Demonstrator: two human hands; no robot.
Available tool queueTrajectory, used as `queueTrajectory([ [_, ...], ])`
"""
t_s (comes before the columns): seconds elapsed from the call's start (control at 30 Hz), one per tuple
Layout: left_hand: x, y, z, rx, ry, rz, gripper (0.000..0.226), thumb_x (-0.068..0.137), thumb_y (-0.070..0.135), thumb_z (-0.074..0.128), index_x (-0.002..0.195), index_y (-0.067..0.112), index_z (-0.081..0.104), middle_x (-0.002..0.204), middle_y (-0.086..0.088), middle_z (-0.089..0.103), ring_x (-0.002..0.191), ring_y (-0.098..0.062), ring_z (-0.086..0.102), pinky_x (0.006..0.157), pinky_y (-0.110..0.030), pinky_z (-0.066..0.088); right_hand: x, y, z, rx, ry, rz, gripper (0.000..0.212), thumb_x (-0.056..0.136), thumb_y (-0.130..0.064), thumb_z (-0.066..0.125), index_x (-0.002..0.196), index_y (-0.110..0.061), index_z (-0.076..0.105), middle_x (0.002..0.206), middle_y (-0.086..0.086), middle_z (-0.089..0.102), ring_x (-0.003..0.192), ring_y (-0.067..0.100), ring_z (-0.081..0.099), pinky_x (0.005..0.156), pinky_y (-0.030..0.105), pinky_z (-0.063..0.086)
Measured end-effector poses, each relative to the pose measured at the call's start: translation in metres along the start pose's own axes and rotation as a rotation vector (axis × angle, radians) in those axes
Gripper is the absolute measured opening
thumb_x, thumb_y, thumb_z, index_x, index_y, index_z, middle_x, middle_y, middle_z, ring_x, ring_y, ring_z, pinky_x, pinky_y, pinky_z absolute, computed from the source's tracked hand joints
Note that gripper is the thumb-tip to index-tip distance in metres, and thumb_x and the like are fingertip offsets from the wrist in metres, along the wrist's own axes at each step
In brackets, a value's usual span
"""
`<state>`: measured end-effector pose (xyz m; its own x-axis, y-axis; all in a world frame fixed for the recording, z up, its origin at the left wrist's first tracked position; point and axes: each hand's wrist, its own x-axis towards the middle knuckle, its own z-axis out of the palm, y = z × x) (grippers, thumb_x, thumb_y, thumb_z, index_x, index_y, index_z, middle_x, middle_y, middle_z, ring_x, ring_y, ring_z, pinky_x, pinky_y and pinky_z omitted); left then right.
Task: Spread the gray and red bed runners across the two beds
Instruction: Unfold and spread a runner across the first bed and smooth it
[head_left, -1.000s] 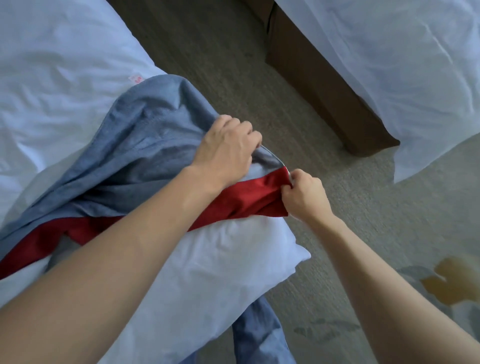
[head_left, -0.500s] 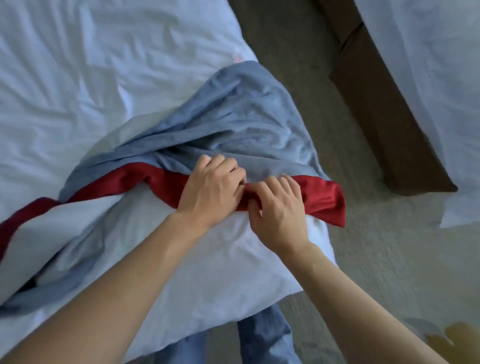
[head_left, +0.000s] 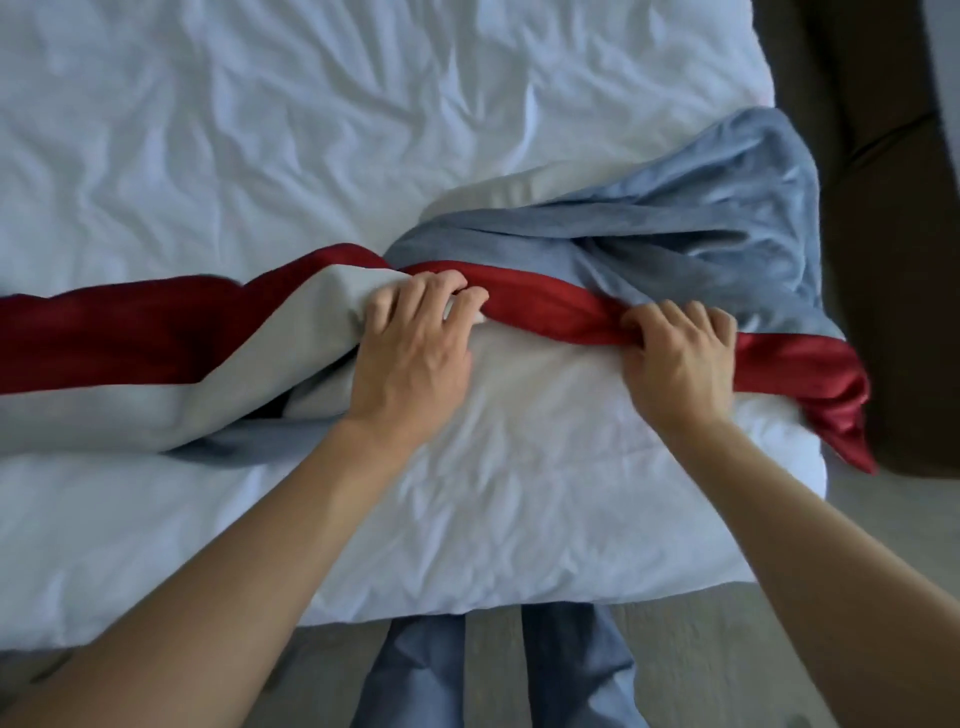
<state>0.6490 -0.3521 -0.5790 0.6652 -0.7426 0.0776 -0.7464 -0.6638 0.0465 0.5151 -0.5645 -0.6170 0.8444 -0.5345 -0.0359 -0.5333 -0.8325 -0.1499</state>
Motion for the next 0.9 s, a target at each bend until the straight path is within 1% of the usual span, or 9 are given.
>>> queueTrajectory([
  [0.1, -0.009, -0.008, -0.008, 0.023, -0.017, 0.001, 0.039, 0.082, 0.015, 0.059, 0.12, 0.023, 0.058, 0.118, 0.0, 0.058, 0.111, -0.026, 0.054, 0.094, -0.04, 0.031, -0.021, 0.009, -0.012, -0.044, -0.025, 0.099, 0.027, 0.072, 0.0, 0.065, 0.096, -0.011, 0.071, 0.088, 0.009, 0.069, 0.087, 0.036, 0.058, 0.095, 0.046, 0.037],
  [0.2, -0.014, -0.03, -0.013, 0.03, -0.045, -0.035, 0.026, 0.08, 0.016, 0.062, 0.105, 0.023, 0.061, 0.099, 0.001, 0.059, 0.099, -0.026, 0.054, 0.09, -0.039, 0.03, -0.033, -0.003, -0.018, -0.056, -0.024, 0.107, 0.034, 0.071, -0.001, 0.067, 0.104, -0.009, 0.069, 0.098, 0.012, 0.068, 0.095, 0.036, 0.057, 0.107, 0.05, 0.035],
  [0.27, -0.019, -0.036, -0.014, 0.009, -0.035, -0.016, 0.016, 0.08, 0.012, 0.062, 0.093, 0.021, 0.063, 0.085, 0.001, 0.058, 0.086, -0.026, 0.054, 0.083, -0.038, 0.032, -0.038, -0.025, -0.019, -0.025, 0.02, 0.032, 0.04, 0.073, -0.008, 0.07, 0.113, -0.009, 0.065, 0.104, 0.013, 0.065, 0.1, 0.036, 0.057, 0.113, 0.049, 0.031],
  [0.4, -0.045, -0.024, -0.011, -0.104, -0.031, 0.075, 0.008, 0.084, 0.013, 0.061, 0.081, 0.018, 0.057, 0.073, 0.0, 0.054, 0.074, -0.026, 0.051, 0.074, -0.039, 0.035, -0.036, -0.086, -0.012, 0.05, 0.038, -0.169, 0.058, 0.074, -0.026, 0.077, 0.128, -0.013, 0.057, 0.116, 0.007, 0.059, 0.109, 0.031, 0.055, 0.119, 0.05, 0.025],
  [0.47, -0.062, -0.018, -0.007, -0.15, -0.048, 0.107, 0.009, 0.085, 0.01, 0.06, 0.08, 0.018, 0.059, 0.07, 0.0, 0.056, 0.071, -0.025, 0.052, 0.071, -0.039, 0.039, -0.031, -0.109, -0.006, 0.055, 0.052, -0.193, 0.052, 0.077, -0.029, 0.077, 0.125, -0.016, 0.061, 0.12, 0.005, 0.059, 0.112, 0.029, 0.055, 0.119, 0.051, 0.023],
  [0.57, -0.082, -0.018, -0.004, -0.185, -0.092, 0.125, 0.013, 0.082, 0.006, 0.061, 0.079, 0.018, 0.061, 0.066, 0.001, 0.056, 0.067, -0.023, 0.052, 0.067, -0.038, 0.041, -0.026, -0.117, -0.002, 0.021, 0.104, -0.149, 0.016, 0.085, -0.022, 0.069, 0.1, -0.016, 0.072, 0.106, 0.005, 0.066, 0.104, 0.031, 0.058, 0.116, 0.054, 0.026],
  [0.6, -0.086, -0.025, -0.005, -0.195, -0.111, 0.129, 0.014, 0.08, 0.005, 0.062, 0.076, 0.019, 0.06, 0.065, 0.001, 0.054, 0.067, -0.023, 0.051, 0.067, -0.037, 0.04, -0.027, -0.117, -0.001, -0.001, 0.102, -0.123, 0.011, 0.088, -0.021, 0.065, 0.094, -0.015, 0.073, 0.101, 0.005, 0.067, 0.101, 0.031, 0.058, 0.116, 0.054, 0.027],
  [0.73, -0.093, -0.048, -0.007, -0.224, -0.127, 0.191, 0.017, 0.073, 0.003, 0.059, 0.071, 0.02, 0.054, 0.063, 0.003, 0.049, 0.064, -0.021, 0.047, 0.065, -0.035, 0.035, -0.024, -0.1, -0.007, -0.049, 0.124, 0.028, 0.012, 0.092, -0.02, 0.059, 0.091, -0.012, 0.066, 0.092, 0.009, 0.067, 0.098, 0.034, 0.058, 0.114, 0.053, 0.029],
  [0.9, -0.114, -0.041, -0.005, -0.252, -0.113, 0.296, 0.03, 0.091, 0.01, 0.037, 0.071, 0.021, 0.057, 0.063, 0.004, 0.051, 0.063, -0.017, 0.047, 0.061, -0.032, 0.037, -0.014, -0.096, -0.012, -0.036, 0.09, 0.095, 0.012, 0.091, -0.017, 0.057, 0.093, -0.009, 0.066, 0.098, 0.01, 0.067, 0.104, 0.035, 0.056, 0.119, 0.052, 0.021],
])
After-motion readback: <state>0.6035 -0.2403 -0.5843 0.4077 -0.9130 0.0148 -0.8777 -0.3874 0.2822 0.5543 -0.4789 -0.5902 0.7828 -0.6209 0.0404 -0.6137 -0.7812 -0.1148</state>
